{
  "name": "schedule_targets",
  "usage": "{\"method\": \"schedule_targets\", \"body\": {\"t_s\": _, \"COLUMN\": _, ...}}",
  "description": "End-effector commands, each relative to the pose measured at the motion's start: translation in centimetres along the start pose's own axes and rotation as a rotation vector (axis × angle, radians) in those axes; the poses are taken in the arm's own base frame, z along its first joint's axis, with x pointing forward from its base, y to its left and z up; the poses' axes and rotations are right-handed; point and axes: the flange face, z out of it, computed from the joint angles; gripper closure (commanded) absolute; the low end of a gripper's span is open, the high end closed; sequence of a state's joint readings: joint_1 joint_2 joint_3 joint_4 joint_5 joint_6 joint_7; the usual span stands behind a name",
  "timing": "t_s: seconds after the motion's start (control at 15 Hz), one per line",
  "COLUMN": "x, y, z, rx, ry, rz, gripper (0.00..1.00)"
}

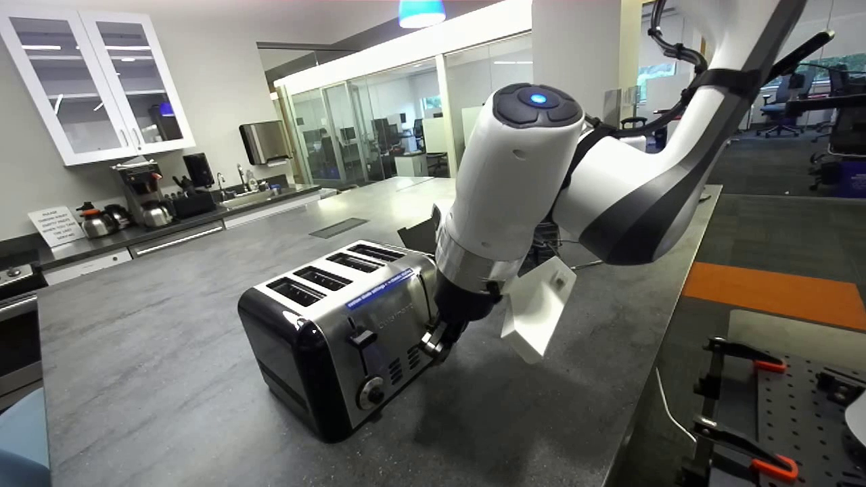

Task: Push the button on the right to push the right lever upwards

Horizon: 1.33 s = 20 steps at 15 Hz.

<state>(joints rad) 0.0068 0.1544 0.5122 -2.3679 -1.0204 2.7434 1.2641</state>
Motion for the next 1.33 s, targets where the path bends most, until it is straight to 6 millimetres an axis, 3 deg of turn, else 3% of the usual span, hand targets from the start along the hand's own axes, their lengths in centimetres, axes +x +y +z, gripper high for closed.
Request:
{"method": "schedule_targets", "body": {"t_s": 0.0, "x": 0.7, "y": -0.3, "z": 2.7, "rx": -0.034, "ry": -0.02, "rz": 0.023, "gripper": 1.0}}
{"method": "schedule_targets", "body": {"t_s": 0.4, "x": 0.8, "y": 0.1, "z": 5.4, "rx": -0.021, "ry": -0.029, "rz": 0.033, "gripper": 1.0}}
{"method": "schedule_targets", "body": {"t_s": 1.27, "x": 0.4, "y": 0.3, "z": 8.2, "rx": -0.071, "ry": 0.065, "rz": 0.079, "gripper": 1.0}}
